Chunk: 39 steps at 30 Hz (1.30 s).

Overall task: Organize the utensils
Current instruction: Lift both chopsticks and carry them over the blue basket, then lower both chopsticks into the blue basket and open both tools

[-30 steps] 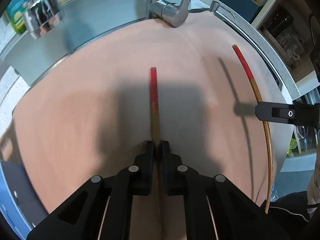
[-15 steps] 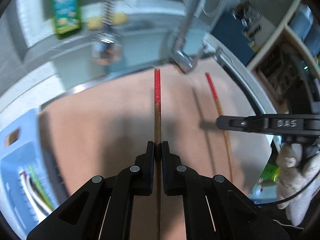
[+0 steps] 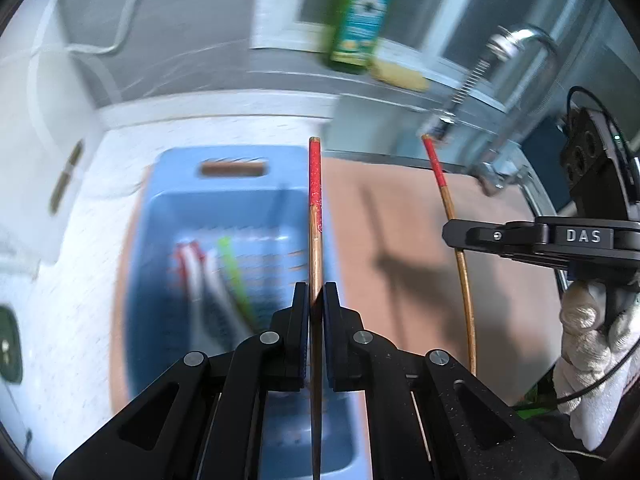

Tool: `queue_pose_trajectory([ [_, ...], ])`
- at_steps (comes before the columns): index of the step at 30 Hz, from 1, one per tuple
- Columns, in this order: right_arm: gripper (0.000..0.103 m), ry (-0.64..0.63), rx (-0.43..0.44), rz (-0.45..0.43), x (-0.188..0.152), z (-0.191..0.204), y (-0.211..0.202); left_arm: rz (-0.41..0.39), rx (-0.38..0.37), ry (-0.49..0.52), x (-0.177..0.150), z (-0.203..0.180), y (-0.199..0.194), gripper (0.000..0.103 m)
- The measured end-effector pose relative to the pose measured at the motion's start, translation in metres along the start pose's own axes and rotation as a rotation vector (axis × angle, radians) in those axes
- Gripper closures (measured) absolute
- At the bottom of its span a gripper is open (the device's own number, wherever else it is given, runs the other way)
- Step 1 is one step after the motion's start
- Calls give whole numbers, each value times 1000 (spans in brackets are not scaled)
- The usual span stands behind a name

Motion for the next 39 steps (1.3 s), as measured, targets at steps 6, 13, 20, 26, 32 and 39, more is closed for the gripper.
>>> queue_pose_trajectory([
  [6, 97, -69, 10, 56, 0, 50, 35, -11, 35, -101, -16, 46, -5, 97],
  [13, 97, -115, -14, 108, -4, 85, 72, -5, 33, -165, -24, 73, 2, 97],
  [20, 97, -165, -77, 129, -10, 99, 101, 7, 29, -197, -25, 86, 15, 97],
  [26, 97, -218, -140, 131, -11, 108, 118, 21, 35, -203, -26, 91, 23, 97],
  [32, 97, -234, -178, 146, -12, 107, 130, 34, 42, -216, -28, 95, 30, 97],
  [39, 97, -235, -200, 183, -14, 108, 143, 42, 52, -231, -30, 100, 35, 97],
])
Point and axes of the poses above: each gripper's, at about its wrist camera, not at the fingertips, and y roughly the way its jaws point, z to its left, x to its top, the point moved 4 cm from there along y, roughly the way its jaws point, and after that the axes turned 13 degrees about -x, right-handed, at the moved point
